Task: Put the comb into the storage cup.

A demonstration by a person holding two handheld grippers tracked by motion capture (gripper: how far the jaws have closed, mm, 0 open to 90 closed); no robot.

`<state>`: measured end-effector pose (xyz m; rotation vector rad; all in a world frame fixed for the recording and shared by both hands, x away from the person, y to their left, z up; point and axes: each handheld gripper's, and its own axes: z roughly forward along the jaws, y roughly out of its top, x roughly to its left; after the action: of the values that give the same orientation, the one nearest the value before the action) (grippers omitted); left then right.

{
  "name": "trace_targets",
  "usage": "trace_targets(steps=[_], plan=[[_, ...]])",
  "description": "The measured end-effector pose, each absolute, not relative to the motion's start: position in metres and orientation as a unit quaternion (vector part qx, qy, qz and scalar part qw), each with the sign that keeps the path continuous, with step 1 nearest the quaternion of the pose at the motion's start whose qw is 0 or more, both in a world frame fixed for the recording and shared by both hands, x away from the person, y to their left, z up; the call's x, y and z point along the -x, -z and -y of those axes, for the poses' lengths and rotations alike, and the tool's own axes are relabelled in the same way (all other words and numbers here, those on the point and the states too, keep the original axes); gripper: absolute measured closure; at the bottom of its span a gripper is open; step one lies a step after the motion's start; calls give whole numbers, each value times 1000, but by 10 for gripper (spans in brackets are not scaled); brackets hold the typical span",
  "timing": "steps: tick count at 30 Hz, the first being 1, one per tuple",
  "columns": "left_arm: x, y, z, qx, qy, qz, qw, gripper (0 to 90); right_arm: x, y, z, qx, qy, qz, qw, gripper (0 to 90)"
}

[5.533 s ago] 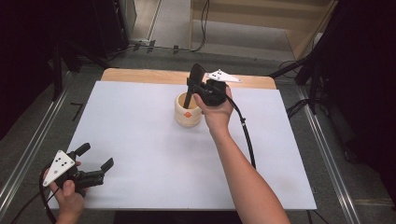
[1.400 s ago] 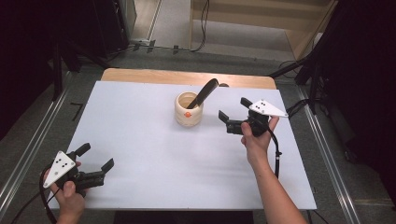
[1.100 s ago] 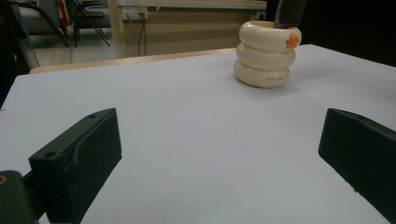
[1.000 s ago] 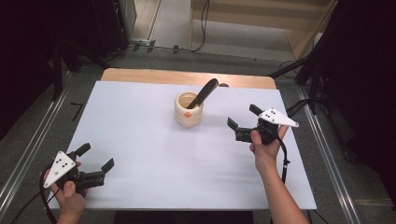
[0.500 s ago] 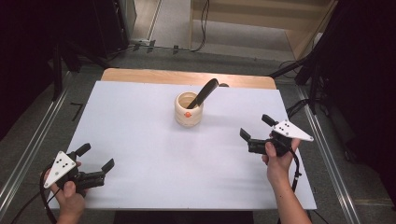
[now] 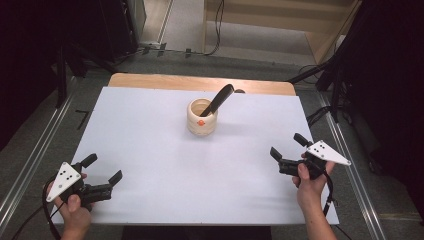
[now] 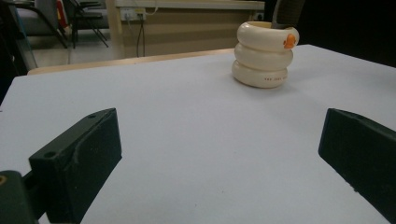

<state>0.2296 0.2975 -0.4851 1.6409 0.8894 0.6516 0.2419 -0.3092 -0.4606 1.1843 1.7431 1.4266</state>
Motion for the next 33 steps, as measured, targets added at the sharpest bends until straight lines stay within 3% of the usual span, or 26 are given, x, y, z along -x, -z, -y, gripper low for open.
trace_targets(steps=[33], plan=[[-230,485,-299,-691,-275,-381,550,0,-198,500,366,-474,-527,-641,295,0]])
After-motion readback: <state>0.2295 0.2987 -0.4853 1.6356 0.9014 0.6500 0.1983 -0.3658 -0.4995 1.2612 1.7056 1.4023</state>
